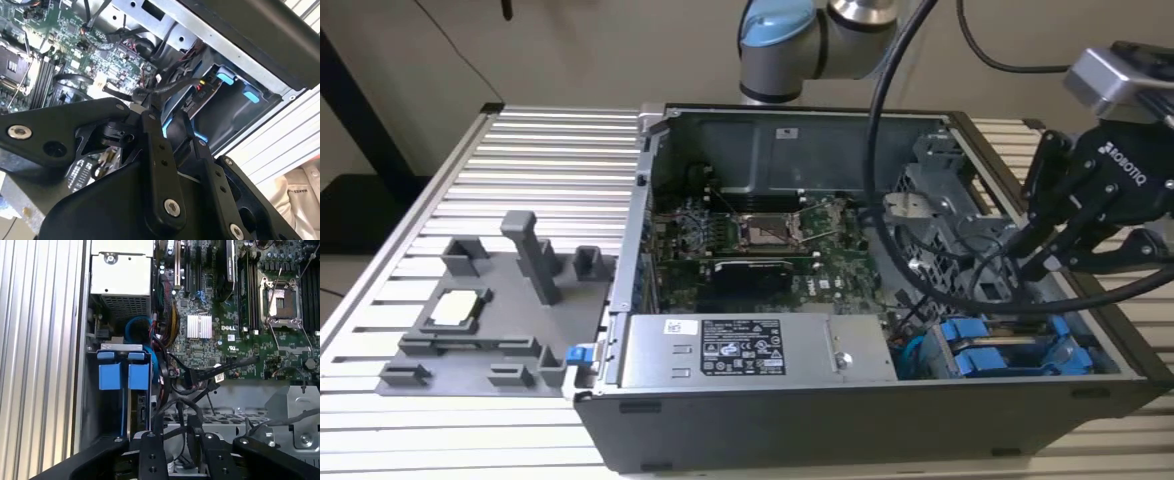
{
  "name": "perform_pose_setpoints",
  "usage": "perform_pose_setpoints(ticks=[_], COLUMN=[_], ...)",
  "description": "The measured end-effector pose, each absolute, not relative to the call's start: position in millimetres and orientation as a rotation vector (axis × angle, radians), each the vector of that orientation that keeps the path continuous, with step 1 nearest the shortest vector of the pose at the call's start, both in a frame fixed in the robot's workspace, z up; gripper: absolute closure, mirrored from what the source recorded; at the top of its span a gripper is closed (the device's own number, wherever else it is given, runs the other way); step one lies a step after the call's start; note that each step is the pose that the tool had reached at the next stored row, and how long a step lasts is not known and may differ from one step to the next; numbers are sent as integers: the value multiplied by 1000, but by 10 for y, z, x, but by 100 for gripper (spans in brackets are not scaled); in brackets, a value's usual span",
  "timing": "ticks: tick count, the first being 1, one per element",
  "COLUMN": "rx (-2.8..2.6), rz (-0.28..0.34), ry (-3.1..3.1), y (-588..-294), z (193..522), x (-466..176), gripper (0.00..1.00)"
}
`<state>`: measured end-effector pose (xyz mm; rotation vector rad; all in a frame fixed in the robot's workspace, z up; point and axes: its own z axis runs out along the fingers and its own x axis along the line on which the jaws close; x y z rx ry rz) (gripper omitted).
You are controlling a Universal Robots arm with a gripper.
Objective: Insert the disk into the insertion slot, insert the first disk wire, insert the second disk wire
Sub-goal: 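Insert the second disk wire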
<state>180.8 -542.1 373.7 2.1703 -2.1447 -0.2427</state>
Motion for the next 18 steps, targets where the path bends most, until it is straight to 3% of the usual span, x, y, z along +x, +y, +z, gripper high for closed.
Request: perform_pose_setpoints(ticks=[18], rx=[2174], rz=[-221], ry=[-2149], y=[-5401], z=[3810], x=[1393], gripper=[67])
